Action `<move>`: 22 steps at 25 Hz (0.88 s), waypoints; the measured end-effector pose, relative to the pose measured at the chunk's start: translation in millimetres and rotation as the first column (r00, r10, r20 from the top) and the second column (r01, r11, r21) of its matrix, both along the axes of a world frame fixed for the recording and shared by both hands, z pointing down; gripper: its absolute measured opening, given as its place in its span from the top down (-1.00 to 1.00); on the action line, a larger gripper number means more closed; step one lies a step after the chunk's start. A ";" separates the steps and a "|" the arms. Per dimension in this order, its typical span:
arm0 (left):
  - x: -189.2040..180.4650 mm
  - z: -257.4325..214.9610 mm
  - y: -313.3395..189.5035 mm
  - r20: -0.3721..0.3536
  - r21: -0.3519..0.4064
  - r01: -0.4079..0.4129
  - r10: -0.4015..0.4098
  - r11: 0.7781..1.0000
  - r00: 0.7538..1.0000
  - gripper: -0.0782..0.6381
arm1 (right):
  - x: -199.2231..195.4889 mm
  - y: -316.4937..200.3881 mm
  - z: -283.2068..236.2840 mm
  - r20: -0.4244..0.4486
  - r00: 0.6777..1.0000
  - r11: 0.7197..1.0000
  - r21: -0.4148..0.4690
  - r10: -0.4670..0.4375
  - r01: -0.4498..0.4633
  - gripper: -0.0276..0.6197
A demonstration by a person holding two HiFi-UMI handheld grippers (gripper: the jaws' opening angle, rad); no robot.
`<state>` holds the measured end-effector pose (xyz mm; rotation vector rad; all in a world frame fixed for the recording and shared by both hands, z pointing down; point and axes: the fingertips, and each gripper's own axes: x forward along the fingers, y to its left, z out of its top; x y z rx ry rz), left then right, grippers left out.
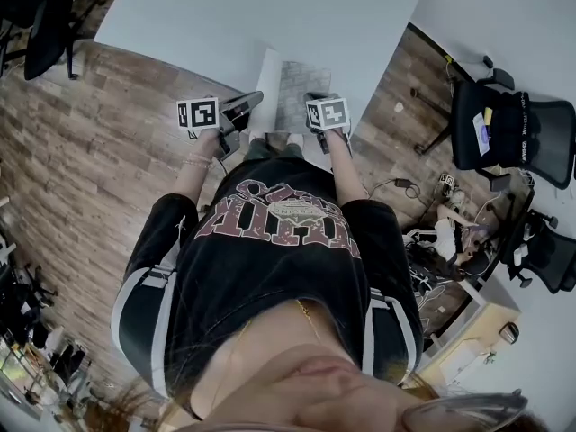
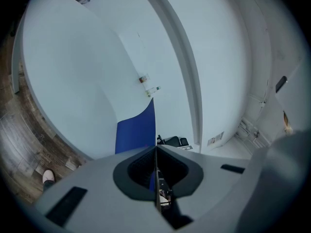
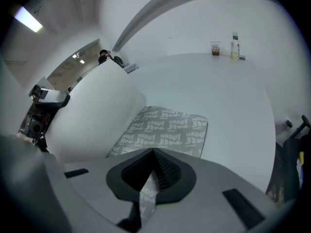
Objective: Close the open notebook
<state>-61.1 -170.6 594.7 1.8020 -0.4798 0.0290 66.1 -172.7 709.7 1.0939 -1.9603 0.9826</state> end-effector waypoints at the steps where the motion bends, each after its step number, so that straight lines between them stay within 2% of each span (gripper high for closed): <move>1: 3.0 -0.1 0.8 -0.004 0.000 -0.003 0.003 1.000 1.000 0.63 | 0.0 0.4 0.0 0.009 1.000 1.000 -0.004 0.005 -0.005 0.86; 9: 32.7 6.0 4.1 -0.034 -0.016 -0.032 0.031 0.999 0.999 0.63 | 1.7 0.1 0.0 0.030 1.000 1.000 -0.005 -0.001 0.001 0.86; 16: 57.5 10.6 8.0 -0.073 -0.023 -0.059 0.058 0.998 0.996 0.63 | 3.5 0.0 -3.2 0.110 0.993 0.999 -0.016 0.035 -0.033 0.85; 22: 76.0 16.1 10.7 -0.057 -0.024 -0.095 0.094 0.995 0.994 0.63 | 11.2 3.8 -10.0 0.123 0.991 0.999 0.003 0.048 -0.049 0.85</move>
